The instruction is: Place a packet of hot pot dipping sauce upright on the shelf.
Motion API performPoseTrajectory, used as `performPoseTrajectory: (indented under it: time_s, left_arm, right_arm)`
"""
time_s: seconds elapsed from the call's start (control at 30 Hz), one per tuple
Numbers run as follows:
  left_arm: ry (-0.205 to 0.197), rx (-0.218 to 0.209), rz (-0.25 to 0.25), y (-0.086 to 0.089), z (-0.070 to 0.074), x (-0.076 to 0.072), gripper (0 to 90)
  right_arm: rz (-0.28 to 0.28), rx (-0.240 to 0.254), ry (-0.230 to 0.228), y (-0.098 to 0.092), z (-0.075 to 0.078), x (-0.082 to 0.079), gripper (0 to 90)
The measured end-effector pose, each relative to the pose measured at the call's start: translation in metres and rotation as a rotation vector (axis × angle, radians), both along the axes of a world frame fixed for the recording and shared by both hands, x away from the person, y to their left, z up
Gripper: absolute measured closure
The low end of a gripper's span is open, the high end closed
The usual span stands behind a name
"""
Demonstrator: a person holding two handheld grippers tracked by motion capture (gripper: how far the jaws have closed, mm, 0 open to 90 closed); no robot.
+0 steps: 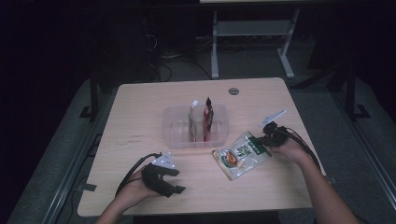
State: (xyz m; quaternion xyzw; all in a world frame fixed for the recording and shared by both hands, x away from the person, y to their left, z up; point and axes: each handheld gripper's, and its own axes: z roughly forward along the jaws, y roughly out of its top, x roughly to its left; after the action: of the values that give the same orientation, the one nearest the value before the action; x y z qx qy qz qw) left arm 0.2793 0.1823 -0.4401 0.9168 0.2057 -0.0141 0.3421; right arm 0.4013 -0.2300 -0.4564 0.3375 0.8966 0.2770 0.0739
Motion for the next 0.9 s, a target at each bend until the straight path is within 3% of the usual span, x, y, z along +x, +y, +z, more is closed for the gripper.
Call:
performPoseTrajectory:
  time_s: [0.2, 0.37, 0.57, 0.7, 0.9]
  left_arm:
    - [-0.029, -0.004, 0.01, -0.003, 0.002, 0.004, 31.6]
    - [-0.057, -0.024, 0.023, -0.01, 0.004, 0.016, 31.4]
    - [-0.077, -0.035, -0.001, -0.025, 0.004, 0.031, 31.0]
    - [-0.058, -0.038, -0.012, -0.037, -0.001, 0.042, 31.1]
    - [-0.035, 0.004, -0.04, -0.048, -0.012, 0.049, 34.1]
  right_arm:
    - [0.103, 0.025, 0.01, 0.028, -0.001, -0.014, 90.0]
    - [0.19, 0.033, 0.019, 0.049, -0.001, -0.028, 90.0]
    - [0.264, 0.036, 0.007, 0.07, -0.002, -0.035, 90.0]
    - [0.293, 0.044, 0.006, 0.082, -0.002, -0.038, 90.0]
    - [0.345, 0.051, 0.009, 0.098, -0.002, -0.047, 90.0]
